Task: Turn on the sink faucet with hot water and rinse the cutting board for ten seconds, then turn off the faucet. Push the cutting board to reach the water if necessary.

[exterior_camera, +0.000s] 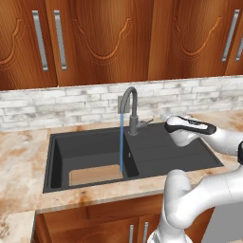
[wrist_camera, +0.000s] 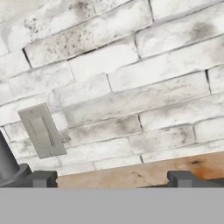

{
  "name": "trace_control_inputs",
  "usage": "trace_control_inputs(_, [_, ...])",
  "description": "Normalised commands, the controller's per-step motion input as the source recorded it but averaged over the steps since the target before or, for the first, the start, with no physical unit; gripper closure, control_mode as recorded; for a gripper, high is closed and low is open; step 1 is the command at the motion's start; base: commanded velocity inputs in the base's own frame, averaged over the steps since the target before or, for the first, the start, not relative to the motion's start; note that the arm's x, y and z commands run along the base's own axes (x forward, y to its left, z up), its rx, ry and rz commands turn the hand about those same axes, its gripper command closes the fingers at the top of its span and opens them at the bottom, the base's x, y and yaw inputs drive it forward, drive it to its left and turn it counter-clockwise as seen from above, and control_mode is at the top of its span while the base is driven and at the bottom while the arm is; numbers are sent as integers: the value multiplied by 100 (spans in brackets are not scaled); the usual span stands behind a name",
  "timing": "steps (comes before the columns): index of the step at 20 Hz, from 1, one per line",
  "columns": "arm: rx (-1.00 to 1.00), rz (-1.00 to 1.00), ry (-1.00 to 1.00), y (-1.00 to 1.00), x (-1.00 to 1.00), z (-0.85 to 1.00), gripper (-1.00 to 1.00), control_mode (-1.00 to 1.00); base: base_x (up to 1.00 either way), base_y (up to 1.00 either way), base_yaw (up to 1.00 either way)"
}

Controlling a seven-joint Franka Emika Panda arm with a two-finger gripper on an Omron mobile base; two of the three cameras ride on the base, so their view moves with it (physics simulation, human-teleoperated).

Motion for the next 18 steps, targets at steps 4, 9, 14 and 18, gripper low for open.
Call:
trace_control_inputs(4, [-7,0,0,0,0,-18,-100,-100,0,0,0])
trace_control_inputs(9, [-7,0,0,0,0,-14,-100,-100,0,0,0])
trace_control_inputs(14, [-6,0,0,0,0,-7,-100,-100,0,0,0])
trace_control_inputs(18, [-7,0,0,0,0,-11,-100,-100,0,0,0])
